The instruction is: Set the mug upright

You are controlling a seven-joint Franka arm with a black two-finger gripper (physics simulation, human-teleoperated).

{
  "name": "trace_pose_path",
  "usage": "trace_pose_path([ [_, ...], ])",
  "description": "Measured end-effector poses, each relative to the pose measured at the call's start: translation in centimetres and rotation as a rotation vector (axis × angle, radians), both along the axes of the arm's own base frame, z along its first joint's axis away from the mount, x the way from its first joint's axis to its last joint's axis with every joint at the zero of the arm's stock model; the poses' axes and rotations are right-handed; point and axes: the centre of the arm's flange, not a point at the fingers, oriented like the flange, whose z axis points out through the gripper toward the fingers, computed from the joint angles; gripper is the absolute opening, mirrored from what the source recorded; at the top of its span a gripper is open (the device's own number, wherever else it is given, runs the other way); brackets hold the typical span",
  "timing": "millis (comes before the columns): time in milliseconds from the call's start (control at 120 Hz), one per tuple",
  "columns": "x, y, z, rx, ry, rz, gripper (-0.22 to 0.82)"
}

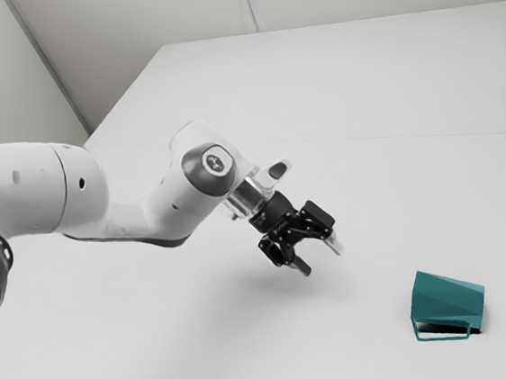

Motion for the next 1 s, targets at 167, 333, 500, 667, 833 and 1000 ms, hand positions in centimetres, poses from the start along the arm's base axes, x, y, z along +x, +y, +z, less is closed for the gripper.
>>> trace_pose_path([
  [167, -1.8, -3.7, -0.9, 0.014, -0.023, 0.032, 0.60],
  [333, -3.1, -7.4, -1.4, 0.023, -0.042, 0.077, 0.60],
  [500, -3.0, -10.1, -1.7, 0.021, -0.056, 0.118, 0.60],
  [667, -2.0, -13.1, -0.9, 0.003, -0.086, 0.128, 0.60],
  [833, -1.9, -14.8, -0.9, -0.002, -0.089, 0.132, 0.60],
  [1000, -1.9, -15.8, -2.0, 0.006, -0.074, 0.134, 0.56],
])
